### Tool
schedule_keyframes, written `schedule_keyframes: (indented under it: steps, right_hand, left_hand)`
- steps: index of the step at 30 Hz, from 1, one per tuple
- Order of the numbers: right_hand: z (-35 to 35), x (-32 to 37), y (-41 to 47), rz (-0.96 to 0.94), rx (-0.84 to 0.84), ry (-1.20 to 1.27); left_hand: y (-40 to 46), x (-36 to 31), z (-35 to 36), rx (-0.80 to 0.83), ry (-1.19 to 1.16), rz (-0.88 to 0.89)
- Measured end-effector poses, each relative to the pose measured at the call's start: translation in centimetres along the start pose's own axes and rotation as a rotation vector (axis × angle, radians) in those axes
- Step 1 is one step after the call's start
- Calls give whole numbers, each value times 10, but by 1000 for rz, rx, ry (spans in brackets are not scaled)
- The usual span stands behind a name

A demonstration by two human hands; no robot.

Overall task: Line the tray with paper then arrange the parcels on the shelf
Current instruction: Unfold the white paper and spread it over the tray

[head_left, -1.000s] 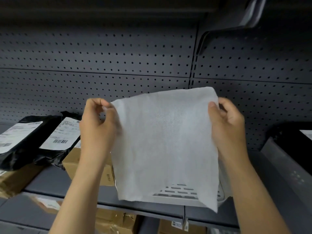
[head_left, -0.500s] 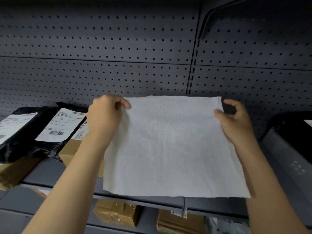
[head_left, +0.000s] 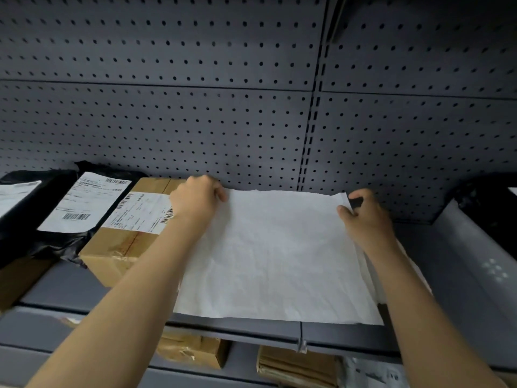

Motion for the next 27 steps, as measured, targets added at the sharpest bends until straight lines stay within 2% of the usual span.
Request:
schedule_keyframes:
  steps: [3,6,9,12,14,16,18,20,23,27]
  right_hand:
    - [2,1,2,-4,15,-84]
    - [0,1,2,-20,10,-171]
    - [-17,11,-10,-131,-135,-256]
    - [-24,43,-40,-339,-256,-142]
    - [-2,60,-61,-498,-145,-155]
    - [32,57,-72,-560,21,-312]
    - [55,40,-69,-538,127,-480]
    - [65,20,-63,-418,221,-621]
    - [71,1,-57,-246,344,-638]
    - [68,-6,-54,-241,333,-680]
  left_hand:
    - [1,-2,2,-1,15,-1]
    - [-3,-9,-1,-73,24,34]
    - [-15,-28,-9,-184,-52,97]
    - [-34,-61,-12,-234,-180,228]
    - [-49,-77,2,-142,-210,286]
    - [-62,-81,25,66,-164,241]
    - [-72,-77,49,328,-57,163]
    - [-79,-70,64,469,-20,130]
    - [-86,-57,77,515,-21,137]
    - [-88,-42,84,484,43,148]
Point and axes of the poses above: each hand's wrist, its own y-axis towards the middle knuckle, its own z-axis out of the palm, x = y × z, the point moved 3 cm from there along y, towards the middle knuckle, and after that the axes turned 10 degrees about z, right-handed, at the moved point
